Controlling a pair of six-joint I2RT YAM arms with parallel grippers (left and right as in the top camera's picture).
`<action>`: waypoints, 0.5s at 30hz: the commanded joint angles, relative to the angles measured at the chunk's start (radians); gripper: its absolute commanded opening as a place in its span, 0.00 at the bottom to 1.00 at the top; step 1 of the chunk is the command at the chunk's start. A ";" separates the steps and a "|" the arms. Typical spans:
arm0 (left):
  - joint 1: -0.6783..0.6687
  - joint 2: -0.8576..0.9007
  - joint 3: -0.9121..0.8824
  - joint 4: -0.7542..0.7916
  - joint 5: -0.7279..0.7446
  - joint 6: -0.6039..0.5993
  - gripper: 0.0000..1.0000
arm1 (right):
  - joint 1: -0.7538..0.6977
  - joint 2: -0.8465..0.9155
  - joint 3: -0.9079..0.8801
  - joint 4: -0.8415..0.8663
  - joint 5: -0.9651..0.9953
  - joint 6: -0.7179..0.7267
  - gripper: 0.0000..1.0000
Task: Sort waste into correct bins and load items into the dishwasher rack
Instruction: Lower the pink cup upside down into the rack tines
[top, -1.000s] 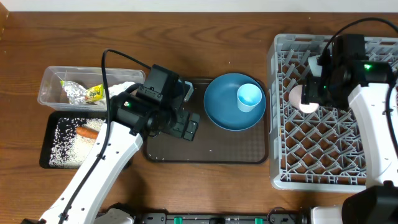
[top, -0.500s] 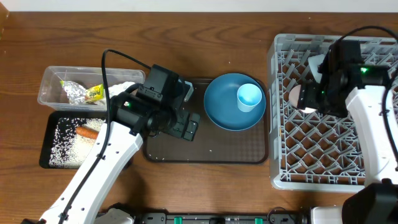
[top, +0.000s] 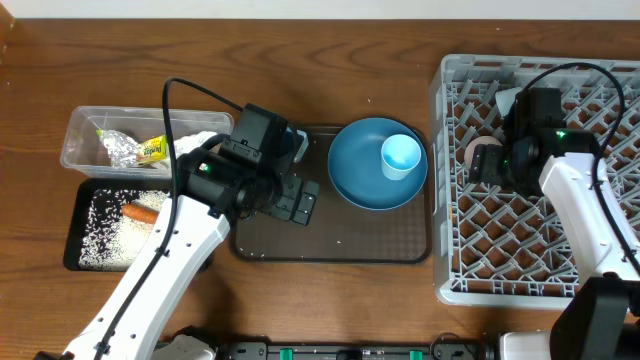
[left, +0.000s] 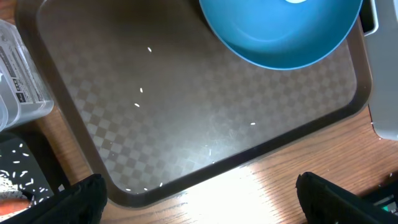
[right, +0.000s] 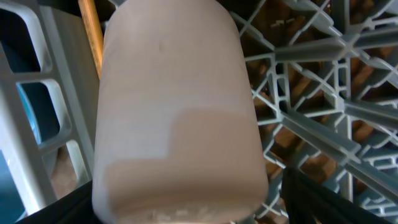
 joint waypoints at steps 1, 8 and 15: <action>0.000 -0.004 -0.005 0.000 -0.013 -0.004 1.00 | 0.010 -0.008 -0.008 0.024 0.010 -0.013 0.79; 0.000 -0.004 -0.005 0.000 -0.013 -0.005 1.00 | 0.010 -0.008 -0.006 0.052 0.010 -0.045 0.47; 0.000 -0.004 -0.005 0.000 -0.013 -0.004 1.00 | 0.009 -0.008 -0.006 0.060 0.011 -0.046 0.63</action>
